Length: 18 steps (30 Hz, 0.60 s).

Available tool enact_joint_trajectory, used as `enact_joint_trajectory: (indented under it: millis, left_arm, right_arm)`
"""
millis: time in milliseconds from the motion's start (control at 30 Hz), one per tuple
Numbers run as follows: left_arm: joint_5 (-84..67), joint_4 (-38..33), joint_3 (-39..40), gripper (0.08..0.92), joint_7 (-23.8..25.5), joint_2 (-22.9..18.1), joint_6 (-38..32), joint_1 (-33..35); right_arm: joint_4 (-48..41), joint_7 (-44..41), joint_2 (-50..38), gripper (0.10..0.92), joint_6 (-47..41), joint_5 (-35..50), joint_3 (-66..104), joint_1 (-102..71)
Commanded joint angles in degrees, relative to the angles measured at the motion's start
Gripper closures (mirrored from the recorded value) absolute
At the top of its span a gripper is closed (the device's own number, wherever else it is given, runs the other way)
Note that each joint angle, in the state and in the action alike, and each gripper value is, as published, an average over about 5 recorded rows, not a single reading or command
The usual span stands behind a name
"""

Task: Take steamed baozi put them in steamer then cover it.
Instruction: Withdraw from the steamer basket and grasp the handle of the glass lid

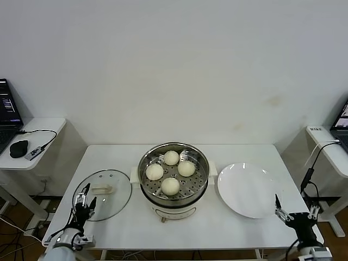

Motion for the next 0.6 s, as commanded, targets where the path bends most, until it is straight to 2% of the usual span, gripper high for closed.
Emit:
enact_joint_trajectory:
  millis: [33,600]
  left_arm:
    - [4.9,7.1,4.1,0.177,0.1,1.0,-0.3,-8.5]
    - [4.4,15.1,7.7,0.177,0.7,2.0,0.6,-16.4]
  right_arm:
    - [-0.7,0.2,2.3,0.203,0.9,-1.7,2.2,-2.6]
    - [-3.3,-0.1,3.9,0.203,1.9,-3.4,2.1,-2.0]
